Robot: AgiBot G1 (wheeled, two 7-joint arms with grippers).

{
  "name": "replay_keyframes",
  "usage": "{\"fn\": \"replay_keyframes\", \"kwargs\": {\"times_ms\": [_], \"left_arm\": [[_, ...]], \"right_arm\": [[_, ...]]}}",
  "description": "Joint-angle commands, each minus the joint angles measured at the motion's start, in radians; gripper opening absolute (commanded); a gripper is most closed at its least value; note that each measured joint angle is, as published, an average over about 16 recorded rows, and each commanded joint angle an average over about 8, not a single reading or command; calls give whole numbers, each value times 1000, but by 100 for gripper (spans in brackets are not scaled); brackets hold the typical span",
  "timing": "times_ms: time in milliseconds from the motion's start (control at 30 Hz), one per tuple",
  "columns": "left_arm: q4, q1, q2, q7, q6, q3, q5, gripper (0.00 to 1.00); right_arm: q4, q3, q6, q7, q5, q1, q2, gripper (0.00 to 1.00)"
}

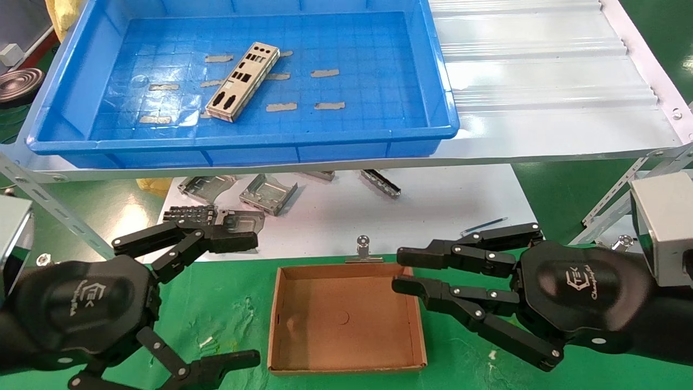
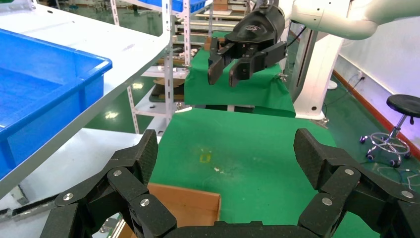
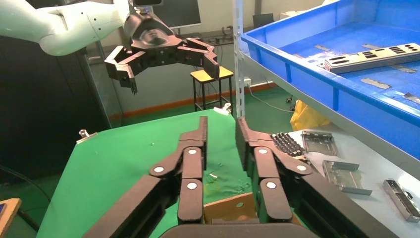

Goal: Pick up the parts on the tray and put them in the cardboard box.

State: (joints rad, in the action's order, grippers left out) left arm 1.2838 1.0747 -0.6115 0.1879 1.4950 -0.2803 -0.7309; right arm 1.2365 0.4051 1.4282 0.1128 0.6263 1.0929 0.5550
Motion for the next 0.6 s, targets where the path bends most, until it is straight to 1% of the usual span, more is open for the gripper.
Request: {"fn": "replay_keyframes", "kwargs": {"times_ms": [33,233,333,433,600], "left_arm": [[0,0,0,0,0,0,0,100],[-1,3,0,0,-3,1,-2,100],[-9,24,-3,7,-10,-1,-9,100],[-30,82,-14,28,-20,-8,-32,100],[-126,262,-63,70,-34,-46,-123,100]], "right_arm": [[0,0,0,0,0,0,0,0],[0,0,0,0,0,0,0,0],[0,0,0,0,0,0,0,0],[0,0,0,0,0,0,0,0],[0,0,0,0,0,0,0,0]]}}
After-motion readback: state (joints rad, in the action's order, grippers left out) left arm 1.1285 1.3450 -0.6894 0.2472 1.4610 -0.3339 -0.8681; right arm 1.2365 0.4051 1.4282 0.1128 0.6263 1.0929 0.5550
